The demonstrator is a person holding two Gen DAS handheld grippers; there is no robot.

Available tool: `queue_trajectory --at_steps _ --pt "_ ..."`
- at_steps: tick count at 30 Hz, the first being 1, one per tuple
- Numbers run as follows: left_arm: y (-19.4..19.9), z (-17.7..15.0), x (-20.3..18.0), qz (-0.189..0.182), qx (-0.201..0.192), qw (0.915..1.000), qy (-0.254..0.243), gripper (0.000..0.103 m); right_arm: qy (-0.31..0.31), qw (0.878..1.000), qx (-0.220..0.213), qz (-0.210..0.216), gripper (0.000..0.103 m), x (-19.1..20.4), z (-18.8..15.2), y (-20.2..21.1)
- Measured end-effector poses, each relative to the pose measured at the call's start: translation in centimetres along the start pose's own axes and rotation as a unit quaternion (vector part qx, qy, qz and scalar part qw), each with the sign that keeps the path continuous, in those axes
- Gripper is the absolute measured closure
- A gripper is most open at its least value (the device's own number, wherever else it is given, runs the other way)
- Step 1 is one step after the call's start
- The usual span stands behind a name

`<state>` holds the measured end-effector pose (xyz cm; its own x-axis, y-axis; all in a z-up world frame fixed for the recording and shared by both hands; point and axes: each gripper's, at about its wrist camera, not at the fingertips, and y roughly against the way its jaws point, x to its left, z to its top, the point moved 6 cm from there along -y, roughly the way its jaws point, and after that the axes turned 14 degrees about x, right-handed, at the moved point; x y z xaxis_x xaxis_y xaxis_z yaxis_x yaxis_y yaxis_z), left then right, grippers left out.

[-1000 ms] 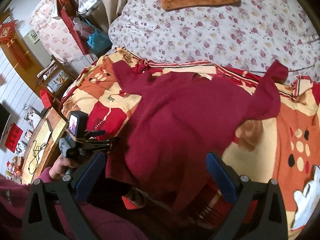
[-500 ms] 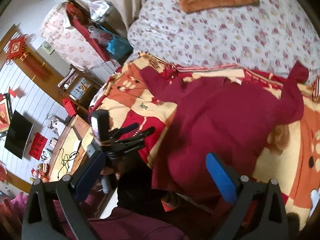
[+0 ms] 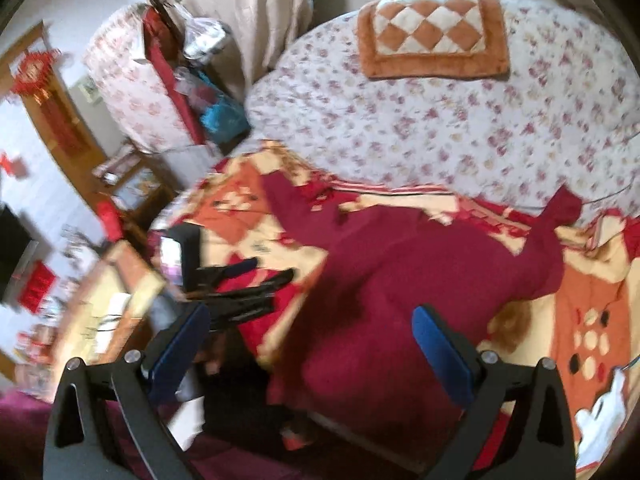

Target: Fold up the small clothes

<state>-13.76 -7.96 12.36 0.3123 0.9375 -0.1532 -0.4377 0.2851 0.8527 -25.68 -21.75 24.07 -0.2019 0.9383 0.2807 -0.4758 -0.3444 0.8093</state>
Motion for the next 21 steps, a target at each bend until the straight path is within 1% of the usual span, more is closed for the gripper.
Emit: queue_trajectory --at_steps 2,4,8,10,15,18,21 --pt "-1.1 0.1 -0.1 0.011 0.004 0.9999 0.000 0.048 0.008 0.999 0.001 -0.042 0.000 -1.2 0.2 -2.8" --pt "-2.1 0.1 -0.1 0.025 0.007 0.9997 0.001 0.048 0.002 0.997 -0.006 -0.081 0.000 -2.7 0.7 -5.9" --pt "-3.6 0.2 0.3 0.035 0.009 0.9993 0.003 0.048 -0.028 0.993 -0.014 -0.116 0.000 -5.6 1.8 -10.7" --pt "-4.4 0.4 0.6 0.036 0.011 0.9993 0.008 0.048 -0.046 0.992 -0.013 -0.114 0.000 -6.6 2.4 -13.0" --pt "-6.2 0.8 1.3 0.038 0.016 0.9990 0.019 0.048 -0.078 0.989 0.003 -0.125 0.000 -8.6 3.0 -17.0" --pt "-7.3 1.1 1.8 0.040 0.021 0.9987 0.023 0.048 -0.083 0.989 0.008 -0.124 0.000 -9.1 3.0 -18.7" --pt "-8.5 1.4 2.2 0.045 0.027 0.9983 0.027 0.048 -0.087 0.987 0.018 -0.137 0.000 -9.9 3.1 -20.5"
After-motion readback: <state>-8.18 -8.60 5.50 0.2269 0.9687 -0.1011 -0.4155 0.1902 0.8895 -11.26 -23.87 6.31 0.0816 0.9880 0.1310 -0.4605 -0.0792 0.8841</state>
